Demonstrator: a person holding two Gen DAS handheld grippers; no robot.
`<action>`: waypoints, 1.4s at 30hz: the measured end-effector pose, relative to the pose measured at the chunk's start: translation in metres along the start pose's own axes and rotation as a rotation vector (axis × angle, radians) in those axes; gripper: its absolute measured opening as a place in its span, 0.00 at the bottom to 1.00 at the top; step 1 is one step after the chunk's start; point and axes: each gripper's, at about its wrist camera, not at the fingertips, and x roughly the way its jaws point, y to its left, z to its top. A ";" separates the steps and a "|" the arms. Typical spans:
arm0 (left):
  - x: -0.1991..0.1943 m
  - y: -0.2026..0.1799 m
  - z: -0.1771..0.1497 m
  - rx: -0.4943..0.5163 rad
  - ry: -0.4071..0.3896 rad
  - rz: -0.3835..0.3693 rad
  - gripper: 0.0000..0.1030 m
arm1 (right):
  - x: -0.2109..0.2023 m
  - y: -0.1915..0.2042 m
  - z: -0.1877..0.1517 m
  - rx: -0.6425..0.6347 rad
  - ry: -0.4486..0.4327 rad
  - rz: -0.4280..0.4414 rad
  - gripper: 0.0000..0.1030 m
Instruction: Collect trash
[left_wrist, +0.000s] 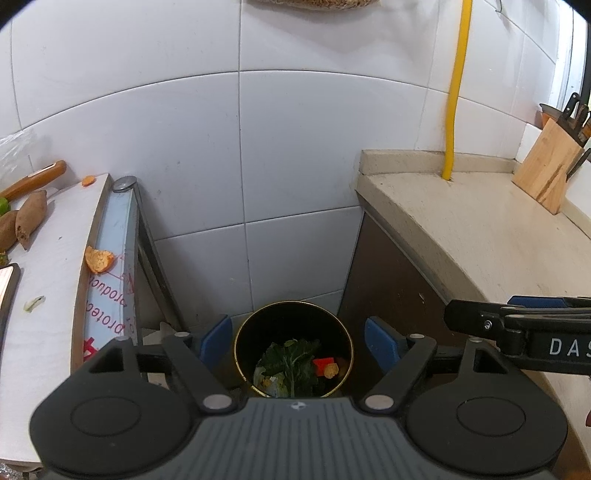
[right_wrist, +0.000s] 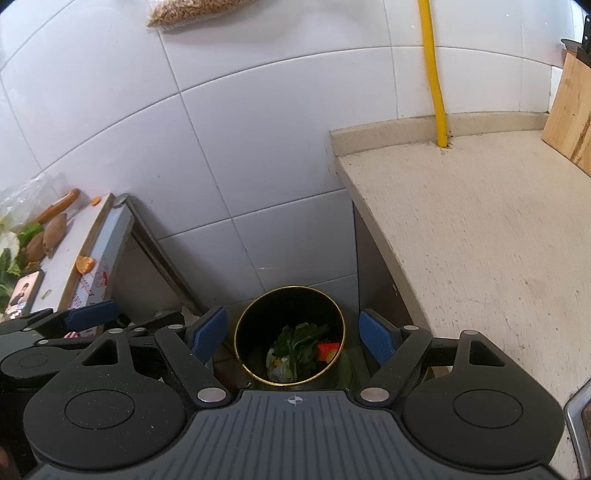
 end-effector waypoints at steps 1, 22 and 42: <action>-0.001 0.000 -0.001 0.002 0.000 0.000 0.72 | -0.001 0.000 -0.001 0.001 -0.001 0.000 0.82; -0.004 0.002 -0.004 0.004 0.013 -0.003 0.80 | -0.007 0.001 -0.015 0.007 0.009 -0.029 0.82; 0.000 0.007 -0.005 -0.011 0.025 0.003 0.81 | 0.001 0.005 -0.015 0.006 0.038 -0.030 0.83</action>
